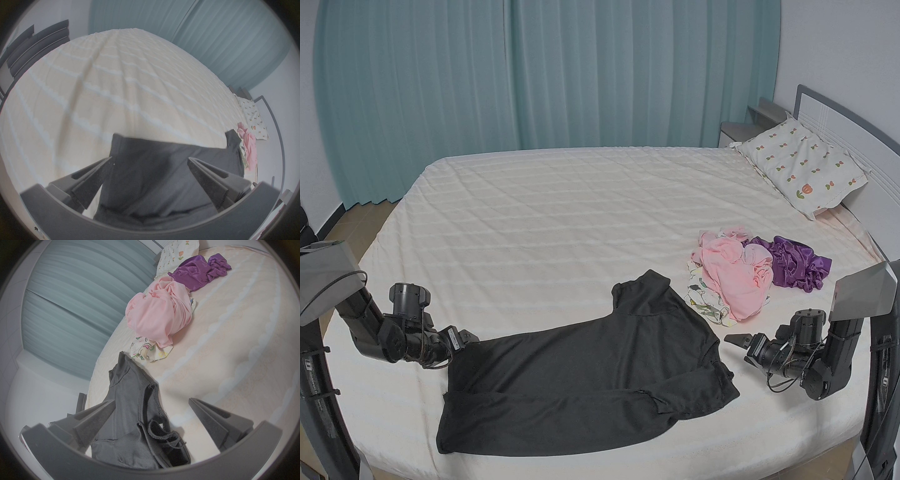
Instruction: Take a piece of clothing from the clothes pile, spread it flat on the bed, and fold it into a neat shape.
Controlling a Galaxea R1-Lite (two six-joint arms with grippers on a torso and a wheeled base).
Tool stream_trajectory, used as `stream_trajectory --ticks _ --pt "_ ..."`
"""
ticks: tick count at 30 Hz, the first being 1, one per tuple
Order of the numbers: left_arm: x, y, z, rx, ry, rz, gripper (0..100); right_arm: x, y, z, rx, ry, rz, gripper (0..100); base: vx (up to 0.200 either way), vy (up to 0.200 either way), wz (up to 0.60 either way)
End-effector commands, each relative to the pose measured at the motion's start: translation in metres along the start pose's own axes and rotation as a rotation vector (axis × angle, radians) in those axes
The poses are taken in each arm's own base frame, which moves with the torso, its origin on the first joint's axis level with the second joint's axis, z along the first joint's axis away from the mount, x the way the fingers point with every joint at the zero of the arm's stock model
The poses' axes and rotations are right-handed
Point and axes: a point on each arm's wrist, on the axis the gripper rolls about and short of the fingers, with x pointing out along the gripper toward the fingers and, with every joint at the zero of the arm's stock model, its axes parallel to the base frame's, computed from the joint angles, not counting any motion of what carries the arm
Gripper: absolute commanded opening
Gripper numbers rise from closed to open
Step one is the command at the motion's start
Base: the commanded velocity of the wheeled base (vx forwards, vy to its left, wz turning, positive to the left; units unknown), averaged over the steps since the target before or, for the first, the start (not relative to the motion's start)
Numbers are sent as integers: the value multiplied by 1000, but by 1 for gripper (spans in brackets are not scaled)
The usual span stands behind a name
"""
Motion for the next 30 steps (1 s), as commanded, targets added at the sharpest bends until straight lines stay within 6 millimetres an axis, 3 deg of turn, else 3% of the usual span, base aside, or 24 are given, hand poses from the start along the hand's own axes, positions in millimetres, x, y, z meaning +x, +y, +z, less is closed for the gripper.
stream_trajectory --ticks 1,24,30 --pt "38 5 -1 3 8 10 100 0 0 0 -1 1 -1 100 0 0 0" --pt "28 41 13 -51 -64 -200 100 1 1 -2 -5 7 3 100 0 0 0" --pt "28 49 15 -63 -75 -186 100 1 1 -2 -4 6 4 100 0 0 0"
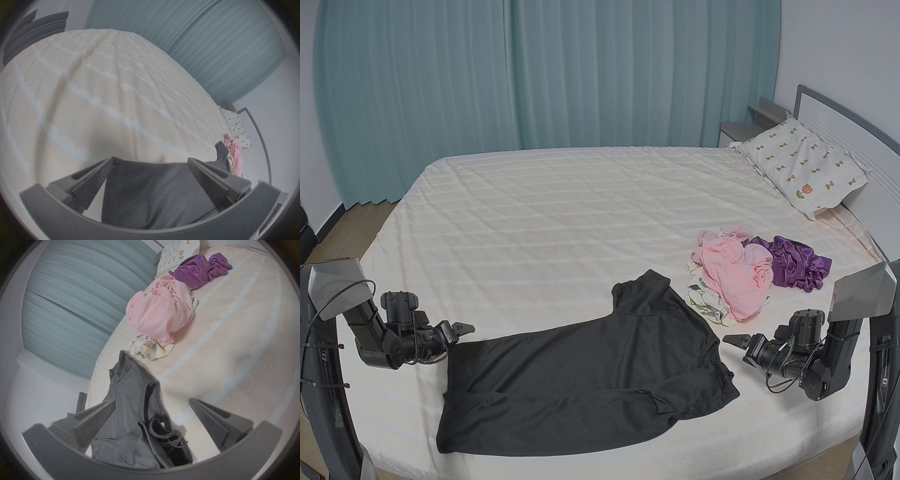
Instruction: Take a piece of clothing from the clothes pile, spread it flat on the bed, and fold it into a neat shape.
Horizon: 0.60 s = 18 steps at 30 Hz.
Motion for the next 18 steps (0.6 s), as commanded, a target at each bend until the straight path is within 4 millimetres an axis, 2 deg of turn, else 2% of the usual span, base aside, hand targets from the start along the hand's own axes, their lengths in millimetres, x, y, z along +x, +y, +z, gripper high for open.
stream_trajectory --ticks 1,14,15,18 --pt "0 6 0 -11 -2 12 100 0 0 0 0 0 0 100 0 0 0" --pt "2 11 -7 68 11 36 100 0 0 0 -1 1 1 100 0 0 0" --pt "3 12 -7 68 12 38 0 0 0 0 1 1 1 100 0 0 0" --pt "4 12 -6 66 8 37 0 0 0 0 -2 -2 2 100 0 0 0"
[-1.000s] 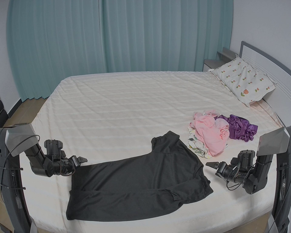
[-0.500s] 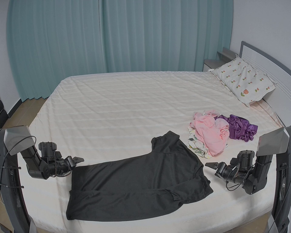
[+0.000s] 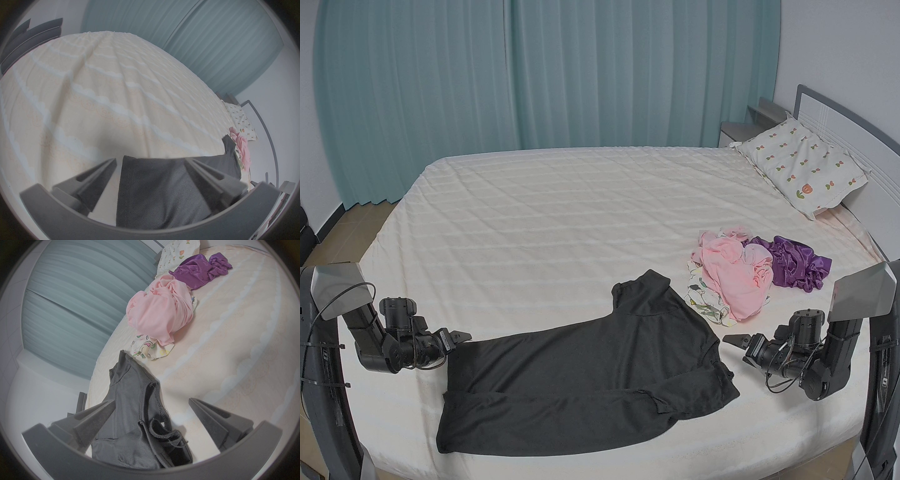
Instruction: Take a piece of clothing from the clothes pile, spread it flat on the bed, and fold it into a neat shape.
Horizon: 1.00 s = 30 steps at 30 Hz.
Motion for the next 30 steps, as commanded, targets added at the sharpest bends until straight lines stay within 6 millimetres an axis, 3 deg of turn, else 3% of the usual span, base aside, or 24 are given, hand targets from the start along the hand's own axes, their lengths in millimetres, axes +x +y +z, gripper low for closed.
stream_trajectory --ticks 1,7,14,18,23,30 --pt "2 1 -1 -4 2 1 0 0 0 0 -1 -1 1 100 0 0 0" --pt "0 0 2 -77 -10 -1 0 5 15 16 -36 -51 52 100 0 0 0" --pt "-8 -3 7 -152 -104 -2 0 33 41 30 -100 -30 89 100 0 0 0" --pt "-12 -6 9 -184 -170 -14 0 65 66 44 -208 -9 86 100 0 0 0" --pt "-14 -6 7 -196 -164 -13 0 102 88 46 -265 -16 53 100 0 0 0" --pt "-14 -6 6 -197 -161 -10 0 130 117 55 -323 50 36 100 0 0 0"
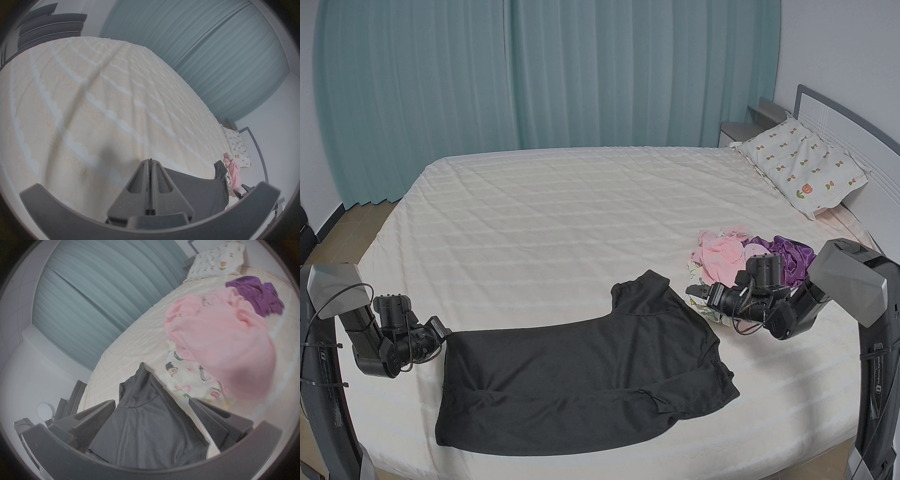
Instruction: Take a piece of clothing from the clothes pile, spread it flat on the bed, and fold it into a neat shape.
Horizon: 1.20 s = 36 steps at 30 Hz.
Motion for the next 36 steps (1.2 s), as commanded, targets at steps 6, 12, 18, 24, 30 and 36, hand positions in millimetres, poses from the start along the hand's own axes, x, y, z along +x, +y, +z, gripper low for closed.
stream_trajectory --ticks 6,12,18,24,30,36 --pt "-2 0 -1 -9 -7 -1 0 66 22 0 -104 21 -12 100 0 0 0" --pt "-2 0 -1 -9 -7 -1 0 83 9 -15 -102 59 -47 100 0 0 0" --pt "-1 1 -1 -9 -6 0 0 97 0 -15 -114 31 -66 100 0 0 0" --pt "0 1 0 -10 -8 0 0 100 1 -10 -114 -8 -74 100 0 0 0" --pt "0 1 0 -10 -10 0 0 97 0 -6 -108 -10 -83 0 0 0 0" --pt "2 2 1 -9 -12 -1 0 92 3 0 -103 -27 -86 0 0 0 0"
